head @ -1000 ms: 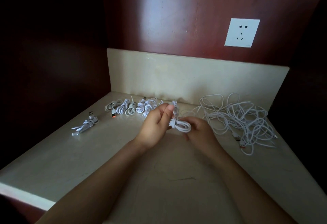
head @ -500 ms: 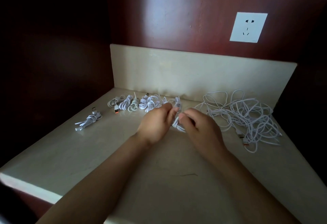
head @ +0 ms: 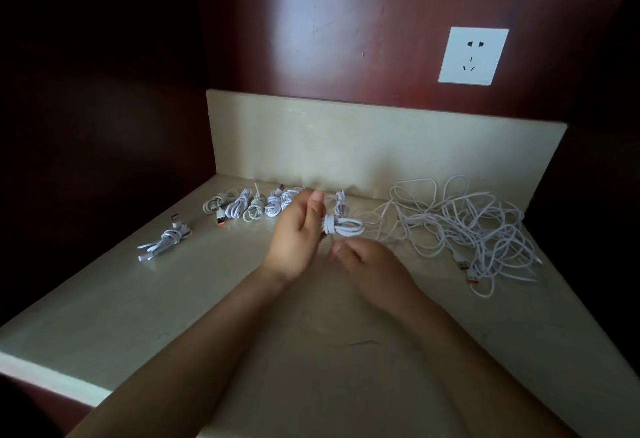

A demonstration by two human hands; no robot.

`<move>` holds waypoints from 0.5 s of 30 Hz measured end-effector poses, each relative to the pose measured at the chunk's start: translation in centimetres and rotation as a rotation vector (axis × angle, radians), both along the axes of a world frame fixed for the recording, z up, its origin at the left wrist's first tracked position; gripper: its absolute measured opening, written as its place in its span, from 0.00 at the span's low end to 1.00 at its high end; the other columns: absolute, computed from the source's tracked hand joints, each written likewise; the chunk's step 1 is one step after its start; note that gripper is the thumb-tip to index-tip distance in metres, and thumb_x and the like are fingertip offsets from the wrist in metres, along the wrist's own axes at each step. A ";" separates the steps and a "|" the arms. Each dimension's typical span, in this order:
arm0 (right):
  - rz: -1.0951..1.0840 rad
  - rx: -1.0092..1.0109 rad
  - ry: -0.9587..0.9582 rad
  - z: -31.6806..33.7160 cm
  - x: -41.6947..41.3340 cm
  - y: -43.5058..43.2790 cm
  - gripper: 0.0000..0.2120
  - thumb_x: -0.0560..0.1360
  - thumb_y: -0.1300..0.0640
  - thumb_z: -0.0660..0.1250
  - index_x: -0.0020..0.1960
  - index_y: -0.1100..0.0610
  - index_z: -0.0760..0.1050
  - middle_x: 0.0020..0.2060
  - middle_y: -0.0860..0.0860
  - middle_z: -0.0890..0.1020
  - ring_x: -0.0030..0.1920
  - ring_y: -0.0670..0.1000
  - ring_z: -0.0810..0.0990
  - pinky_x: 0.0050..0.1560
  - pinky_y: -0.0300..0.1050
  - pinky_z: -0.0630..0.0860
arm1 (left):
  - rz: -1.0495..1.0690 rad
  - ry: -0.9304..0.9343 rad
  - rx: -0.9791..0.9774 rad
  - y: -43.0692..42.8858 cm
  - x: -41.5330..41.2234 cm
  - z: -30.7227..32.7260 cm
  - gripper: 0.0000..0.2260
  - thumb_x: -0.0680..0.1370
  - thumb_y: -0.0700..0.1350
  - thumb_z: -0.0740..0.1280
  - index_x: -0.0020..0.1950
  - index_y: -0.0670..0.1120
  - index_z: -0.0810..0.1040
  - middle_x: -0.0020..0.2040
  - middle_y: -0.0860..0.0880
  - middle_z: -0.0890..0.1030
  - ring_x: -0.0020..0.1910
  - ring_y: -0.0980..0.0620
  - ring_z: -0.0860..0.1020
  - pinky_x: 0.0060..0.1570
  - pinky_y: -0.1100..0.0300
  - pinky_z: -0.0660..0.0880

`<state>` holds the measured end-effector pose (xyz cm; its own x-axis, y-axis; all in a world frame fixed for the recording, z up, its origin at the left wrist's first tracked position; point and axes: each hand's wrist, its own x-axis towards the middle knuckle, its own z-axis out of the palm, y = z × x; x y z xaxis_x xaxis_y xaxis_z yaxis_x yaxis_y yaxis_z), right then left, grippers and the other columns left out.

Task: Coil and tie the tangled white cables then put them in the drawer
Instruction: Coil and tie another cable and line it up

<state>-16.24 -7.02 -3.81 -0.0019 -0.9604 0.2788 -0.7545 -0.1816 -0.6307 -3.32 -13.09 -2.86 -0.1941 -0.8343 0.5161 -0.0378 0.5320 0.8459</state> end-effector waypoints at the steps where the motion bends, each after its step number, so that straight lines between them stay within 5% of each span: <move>1: 0.018 0.001 0.092 0.0 0.4 0.2 0.18 0.77 0.42 0.53 0.41 0.51 0.76 0.37 0.46 0.80 0.44 0.49 0.79 0.46 0.48 0.71 | 0.065 -0.035 -0.031 -0.3 0.2 -0.2 0.15 0.82 0.54 0.54 0.38 0.51 0.67 0.30 0.57 0.68 0.30 0.57 0.66 0.36 0.52 0.70; 4: 0.047 -0.086 0.266 0.3 1.3 1.2 0.17 0.80 0.47 0.57 0.36 0.53 0.65 0.32 0.49 0.72 0.40 0.52 0.74 0.38 0.48 0.62 | 0.177 -0.195 -0.158 -0.6 0.9 -0.3 0.10 0.84 0.51 0.54 0.45 0.51 0.69 0.33 0.54 0.72 0.31 0.56 0.71 0.39 0.50 0.72; 7: 0.066 -0.198 0.300 1.2 1.4 1.9 0.14 0.79 0.49 0.60 0.39 0.57 0.68 0.32 0.51 0.73 0.37 0.53 0.73 0.36 0.48 0.61 | 0.188 -0.302 -0.228 -0.5 1.1 -0.3 0.03 0.84 0.48 0.56 0.51 0.51 0.67 0.36 0.50 0.76 0.33 0.52 0.74 0.39 0.48 0.73; 15: -0.071 -0.289 0.040 2.2 -0.6 1.6 0.14 0.74 0.45 0.64 0.37 0.53 0.70 0.29 0.48 0.73 0.32 0.47 0.71 0.37 0.48 0.69 | -0.061 -0.318 -0.274 -0.6 0.5 -0.7 0.04 0.79 0.53 0.59 0.53 0.57 0.67 0.40 0.58 0.76 0.37 0.48 0.77 0.41 0.46 0.76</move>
